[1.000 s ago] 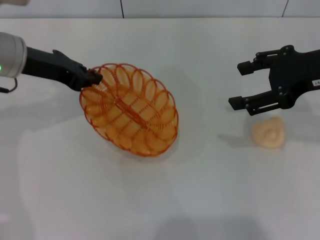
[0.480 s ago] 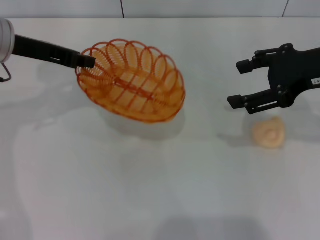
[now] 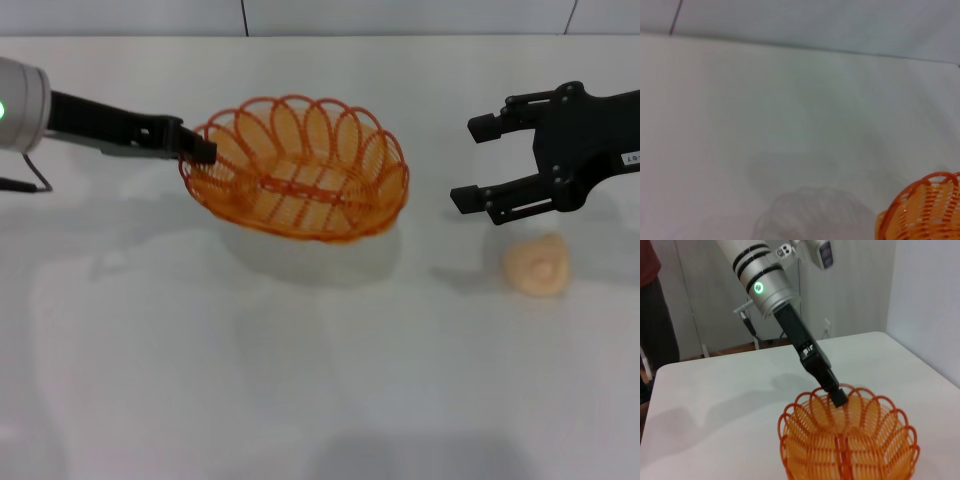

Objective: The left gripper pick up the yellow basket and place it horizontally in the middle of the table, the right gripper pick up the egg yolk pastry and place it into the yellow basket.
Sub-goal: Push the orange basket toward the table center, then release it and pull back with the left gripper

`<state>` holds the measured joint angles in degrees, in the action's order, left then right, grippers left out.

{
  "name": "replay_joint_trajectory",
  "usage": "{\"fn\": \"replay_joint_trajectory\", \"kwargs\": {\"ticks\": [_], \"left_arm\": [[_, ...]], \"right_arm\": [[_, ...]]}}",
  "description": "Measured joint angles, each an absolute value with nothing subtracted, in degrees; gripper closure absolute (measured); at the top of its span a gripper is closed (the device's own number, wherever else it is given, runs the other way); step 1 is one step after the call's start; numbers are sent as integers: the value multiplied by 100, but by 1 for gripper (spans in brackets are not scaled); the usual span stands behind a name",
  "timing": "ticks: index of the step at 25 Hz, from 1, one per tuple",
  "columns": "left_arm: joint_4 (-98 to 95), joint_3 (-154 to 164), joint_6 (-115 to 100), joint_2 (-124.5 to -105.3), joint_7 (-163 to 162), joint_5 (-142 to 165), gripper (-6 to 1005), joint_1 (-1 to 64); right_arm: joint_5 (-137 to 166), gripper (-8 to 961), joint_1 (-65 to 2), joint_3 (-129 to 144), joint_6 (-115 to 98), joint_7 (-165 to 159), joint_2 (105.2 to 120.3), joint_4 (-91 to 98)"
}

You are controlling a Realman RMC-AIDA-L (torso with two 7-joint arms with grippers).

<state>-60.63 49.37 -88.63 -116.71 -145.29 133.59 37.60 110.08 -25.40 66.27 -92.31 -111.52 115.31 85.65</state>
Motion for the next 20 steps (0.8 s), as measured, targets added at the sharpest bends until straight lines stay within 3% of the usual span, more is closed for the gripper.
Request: {"fn": "replay_joint_trajectory", "kwargs": {"ticks": [13, 20], "left_arm": [[-5622, 4955, -8776, -11638, -15421, 13506, 923, 3785], [-5329, 4959, -8580, -11719, -15420, 13580, 923, 3812]], "right_arm": [[10994, 141, -2539, 6625, -9286, -11154, 11515, 8652], [10994, 141, -2491, 6553, -9292, -11120, 11513, 8657]]}}
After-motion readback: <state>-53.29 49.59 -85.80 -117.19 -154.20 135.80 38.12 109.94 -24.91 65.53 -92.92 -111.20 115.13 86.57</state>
